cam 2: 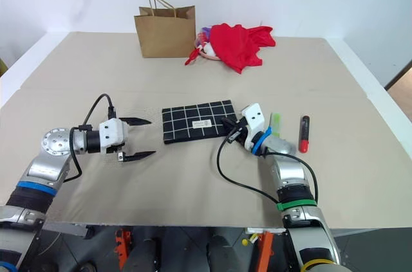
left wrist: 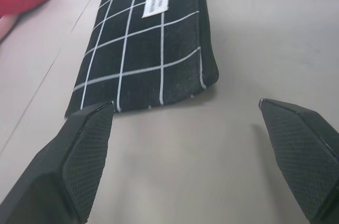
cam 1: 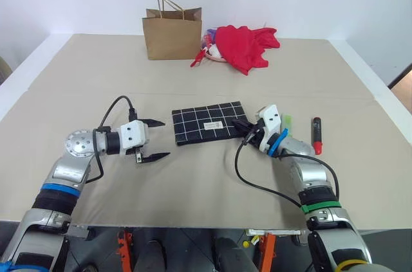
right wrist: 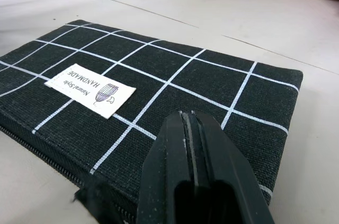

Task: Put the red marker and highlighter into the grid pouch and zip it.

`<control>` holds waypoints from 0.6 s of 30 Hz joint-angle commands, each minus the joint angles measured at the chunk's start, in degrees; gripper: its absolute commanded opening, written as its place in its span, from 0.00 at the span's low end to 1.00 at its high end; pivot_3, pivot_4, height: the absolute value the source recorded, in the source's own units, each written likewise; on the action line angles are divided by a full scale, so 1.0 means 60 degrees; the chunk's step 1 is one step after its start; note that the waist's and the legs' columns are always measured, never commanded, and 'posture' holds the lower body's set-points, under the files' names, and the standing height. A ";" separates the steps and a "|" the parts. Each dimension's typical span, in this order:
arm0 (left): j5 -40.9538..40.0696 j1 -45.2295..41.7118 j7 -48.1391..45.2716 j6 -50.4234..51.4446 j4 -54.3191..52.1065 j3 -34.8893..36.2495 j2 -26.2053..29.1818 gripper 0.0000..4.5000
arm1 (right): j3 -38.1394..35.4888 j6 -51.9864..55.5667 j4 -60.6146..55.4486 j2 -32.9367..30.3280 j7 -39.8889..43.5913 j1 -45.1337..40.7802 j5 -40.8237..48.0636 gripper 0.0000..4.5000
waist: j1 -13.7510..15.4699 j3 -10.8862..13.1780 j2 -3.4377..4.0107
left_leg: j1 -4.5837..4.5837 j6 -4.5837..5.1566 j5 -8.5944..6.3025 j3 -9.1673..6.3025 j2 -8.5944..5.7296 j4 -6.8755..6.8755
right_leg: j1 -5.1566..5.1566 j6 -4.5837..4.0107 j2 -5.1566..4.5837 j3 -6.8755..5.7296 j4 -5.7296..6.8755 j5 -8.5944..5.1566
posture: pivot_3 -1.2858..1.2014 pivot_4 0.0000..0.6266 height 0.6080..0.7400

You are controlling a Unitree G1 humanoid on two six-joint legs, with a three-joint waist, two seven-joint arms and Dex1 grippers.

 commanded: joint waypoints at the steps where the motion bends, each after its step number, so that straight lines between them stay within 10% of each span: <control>1: 0.0159 -0.0516 0.0029 -0.0768 0.0519 -0.0143 -0.0276 1.00 | -0.0043 -0.0135 -0.0303 -0.0018 0.0057 -0.0070 -0.0010 0.01 | -0.0003 0.0000 0.0000 | 0.0000 0.0000 0.0000 -0.0001 0.0000 -0.0001 | -0.0001 0.0000 0.0000 0.0000 0.0000 0.0000 | 0.52 0.24 1.00; 18: 0.0587 -0.2904 -0.0956 -0.2178 0.5192 -0.0534 -0.1578 1.00 | -0.0040 -0.0046 -0.1020 -0.0134 0.0062 0.0336 -0.0003 0.01 | -0.0017 -0.0001 0.0001 | -0.0005 0.0001 0.0000 -0.0012 -0.0003 0.0000 | 0.0001 0.0011 0.0003 -0.0005 0.0001 -0.0006 | 0.52 0.24 1.00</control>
